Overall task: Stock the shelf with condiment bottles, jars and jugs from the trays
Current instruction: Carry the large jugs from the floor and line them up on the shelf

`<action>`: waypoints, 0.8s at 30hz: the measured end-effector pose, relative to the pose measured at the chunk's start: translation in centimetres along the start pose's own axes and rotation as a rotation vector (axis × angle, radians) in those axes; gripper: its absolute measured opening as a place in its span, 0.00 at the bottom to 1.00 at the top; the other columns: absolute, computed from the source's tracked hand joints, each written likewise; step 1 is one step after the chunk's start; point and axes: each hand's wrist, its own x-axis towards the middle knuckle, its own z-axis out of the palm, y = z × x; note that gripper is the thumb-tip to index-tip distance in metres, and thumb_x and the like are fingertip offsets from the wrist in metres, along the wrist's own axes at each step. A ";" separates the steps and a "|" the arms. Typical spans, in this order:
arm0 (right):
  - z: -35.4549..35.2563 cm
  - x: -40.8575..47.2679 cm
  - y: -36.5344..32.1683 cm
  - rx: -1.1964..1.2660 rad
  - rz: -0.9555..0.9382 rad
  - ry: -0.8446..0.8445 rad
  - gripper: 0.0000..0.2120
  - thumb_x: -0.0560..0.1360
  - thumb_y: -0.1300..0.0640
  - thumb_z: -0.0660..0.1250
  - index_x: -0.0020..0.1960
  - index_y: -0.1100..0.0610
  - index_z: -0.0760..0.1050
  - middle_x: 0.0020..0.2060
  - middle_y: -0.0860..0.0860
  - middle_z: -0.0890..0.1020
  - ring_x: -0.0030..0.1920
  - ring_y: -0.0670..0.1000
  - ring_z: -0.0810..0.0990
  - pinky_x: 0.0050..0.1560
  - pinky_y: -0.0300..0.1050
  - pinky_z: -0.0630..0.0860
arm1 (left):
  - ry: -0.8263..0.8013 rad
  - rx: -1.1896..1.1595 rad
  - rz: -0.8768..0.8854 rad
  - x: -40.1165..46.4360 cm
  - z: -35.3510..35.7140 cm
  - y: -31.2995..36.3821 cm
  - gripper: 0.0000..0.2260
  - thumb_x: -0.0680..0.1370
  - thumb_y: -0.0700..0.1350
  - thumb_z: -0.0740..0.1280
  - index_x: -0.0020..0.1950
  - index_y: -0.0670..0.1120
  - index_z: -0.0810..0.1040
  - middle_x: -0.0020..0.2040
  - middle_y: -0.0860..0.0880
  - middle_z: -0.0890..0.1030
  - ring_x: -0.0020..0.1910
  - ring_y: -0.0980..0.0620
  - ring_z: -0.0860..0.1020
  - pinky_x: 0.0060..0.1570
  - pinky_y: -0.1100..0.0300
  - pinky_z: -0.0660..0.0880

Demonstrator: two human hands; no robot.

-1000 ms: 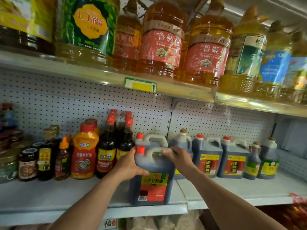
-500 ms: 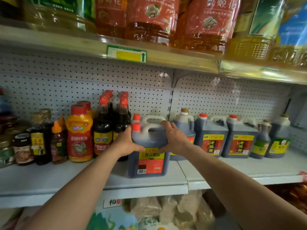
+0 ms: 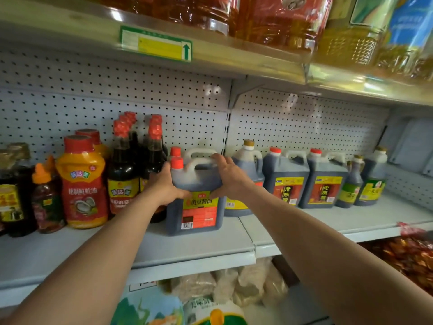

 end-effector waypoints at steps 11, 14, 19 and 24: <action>-0.2 -2.2 -3.0 -0.169 0.184 -0.014 0.57 0.67 0.51 0.81 0.80 0.53 0.44 0.74 0.55 0.61 0.68 0.63 0.73 0.57 0.59 0.75 | 0.071 0.074 -0.005 -1.8 1.0 0.0 0.42 0.71 0.51 0.77 0.76 0.55 0.53 0.64 0.40 0.74 0.58 0.37 0.77 0.54 0.46 0.76; 0.7 -5.1 -4.2 -0.142 0.210 0.005 0.63 0.65 0.49 0.81 0.81 0.52 0.37 0.77 0.54 0.54 0.73 0.61 0.67 0.62 0.59 0.74 | 0.103 -0.025 0.011 -5.9 1.2 -1.6 0.45 0.70 0.55 0.77 0.79 0.51 0.53 0.70 0.40 0.73 0.65 0.38 0.75 0.60 0.44 0.74; 2.4 -12.1 -4.8 -0.090 0.252 0.003 0.58 0.69 0.49 0.78 0.81 0.48 0.37 0.79 0.54 0.53 0.77 0.59 0.60 0.69 0.57 0.69 | 0.170 -0.107 -0.016 -14.0 0.7 -5.5 0.45 0.68 0.58 0.78 0.79 0.50 0.58 0.72 0.43 0.71 0.68 0.40 0.73 0.61 0.47 0.73; 3.7 -18.8 -6.1 -0.106 0.216 -0.111 0.49 0.71 0.44 0.75 0.81 0.52 0.49 0.77 0.55 0.59 0.75 0.60 0.62 0.70 0.54 0.66 | 0.146 0.032 -0.145 -22.4 -0.3 -7.4 0.43 0.70 0.54 0.77 0.79 0.53 0.58 0.68 0.41 0.69 0.65 0.39 0.72 0.60 0.50 0.72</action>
